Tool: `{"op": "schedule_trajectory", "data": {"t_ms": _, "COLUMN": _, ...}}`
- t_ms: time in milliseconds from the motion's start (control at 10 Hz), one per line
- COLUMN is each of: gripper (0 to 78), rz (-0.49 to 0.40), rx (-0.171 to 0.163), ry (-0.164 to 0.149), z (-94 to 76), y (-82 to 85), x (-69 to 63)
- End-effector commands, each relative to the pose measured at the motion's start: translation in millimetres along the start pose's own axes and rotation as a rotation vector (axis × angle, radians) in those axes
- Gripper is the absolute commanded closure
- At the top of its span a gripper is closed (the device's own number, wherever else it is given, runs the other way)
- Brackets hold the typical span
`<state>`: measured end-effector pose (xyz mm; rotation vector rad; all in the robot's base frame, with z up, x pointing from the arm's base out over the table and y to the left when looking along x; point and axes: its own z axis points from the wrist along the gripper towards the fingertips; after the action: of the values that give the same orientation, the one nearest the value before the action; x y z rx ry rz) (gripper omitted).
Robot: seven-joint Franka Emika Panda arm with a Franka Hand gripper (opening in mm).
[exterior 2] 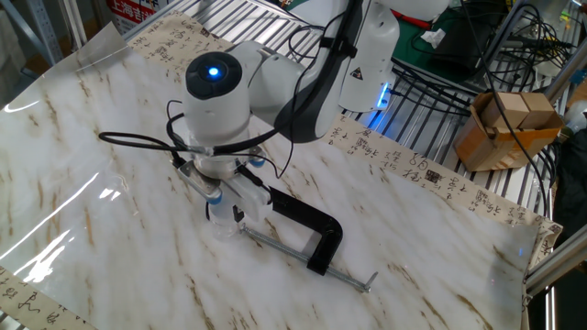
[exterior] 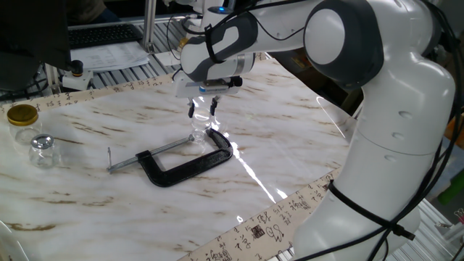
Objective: Screw the lid onto the jar
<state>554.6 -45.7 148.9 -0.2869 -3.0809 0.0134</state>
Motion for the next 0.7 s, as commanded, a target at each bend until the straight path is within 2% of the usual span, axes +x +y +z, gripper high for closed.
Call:
{"op": "schedule_trajectory", "data": {"t_ms": 100, "gripper": 76.4, "rz": -0.016, "rx": 0.005, "ry": -0.007, "z": -0.3, "y": -0.7, "x": 0.0}}
{"op": "schedule_trajectory", "data": {"t_ms": 700, "gripper": 76.4, "rz": -0.036, "rx": -0.006, "ry": -0.012, "z": 1.3, "y": -5.3, "x": 3.2}}
